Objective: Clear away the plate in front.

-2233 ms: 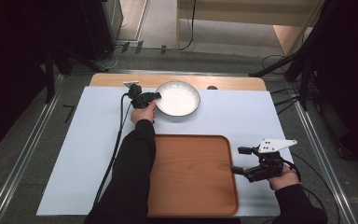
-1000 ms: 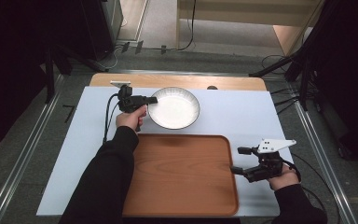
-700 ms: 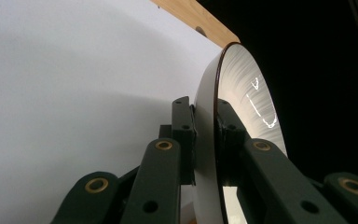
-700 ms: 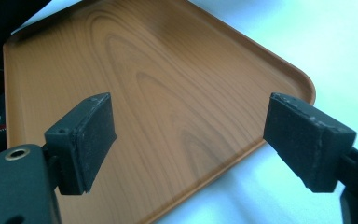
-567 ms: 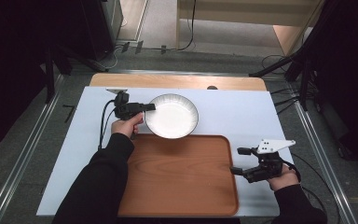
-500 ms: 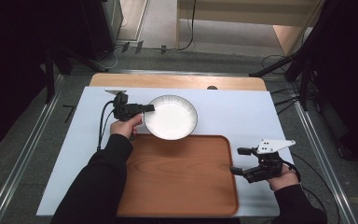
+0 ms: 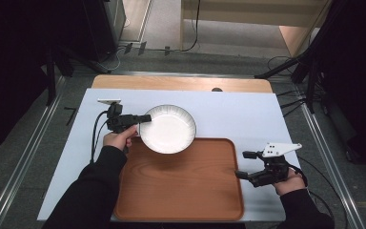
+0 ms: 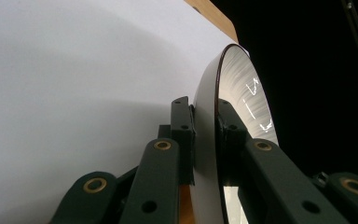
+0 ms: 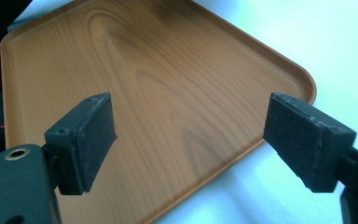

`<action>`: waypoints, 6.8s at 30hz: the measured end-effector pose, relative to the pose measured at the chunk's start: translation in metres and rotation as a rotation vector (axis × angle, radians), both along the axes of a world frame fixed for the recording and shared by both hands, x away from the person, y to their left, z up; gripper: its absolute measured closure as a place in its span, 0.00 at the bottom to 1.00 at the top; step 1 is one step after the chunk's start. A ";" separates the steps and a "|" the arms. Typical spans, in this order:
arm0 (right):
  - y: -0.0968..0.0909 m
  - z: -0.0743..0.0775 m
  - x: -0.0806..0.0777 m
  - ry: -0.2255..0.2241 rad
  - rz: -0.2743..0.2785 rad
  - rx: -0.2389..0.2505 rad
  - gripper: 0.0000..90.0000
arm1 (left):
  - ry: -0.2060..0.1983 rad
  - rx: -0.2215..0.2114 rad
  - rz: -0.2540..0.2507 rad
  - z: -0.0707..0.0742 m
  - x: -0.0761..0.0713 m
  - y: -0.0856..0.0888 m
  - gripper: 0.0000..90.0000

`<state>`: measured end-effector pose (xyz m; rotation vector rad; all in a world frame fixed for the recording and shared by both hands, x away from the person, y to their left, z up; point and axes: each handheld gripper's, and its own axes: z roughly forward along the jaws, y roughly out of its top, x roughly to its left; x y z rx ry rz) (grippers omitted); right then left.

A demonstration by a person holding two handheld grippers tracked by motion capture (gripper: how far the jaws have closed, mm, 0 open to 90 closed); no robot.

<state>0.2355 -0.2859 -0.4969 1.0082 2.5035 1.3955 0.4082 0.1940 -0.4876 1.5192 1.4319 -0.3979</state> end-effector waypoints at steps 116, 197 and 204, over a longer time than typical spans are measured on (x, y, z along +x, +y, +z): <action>0.007 -0.002 0.002 0.015 0.036 -0.018 0.19 | -0.024 0.210 -0.186 -0.027 -0.072 -0.026 0.84; 0.001 -0.002 0.000 0.022 0.010 -0.017 0.19 | -0.433 0.525 -0.325 0.022 -0.124 0.081 0.26; 0.000 -0.002 0.000 0.018 0.010 -0.018 0.19 | -0.521 0.523 -0.352 0.019 -0.131 0.095 0.22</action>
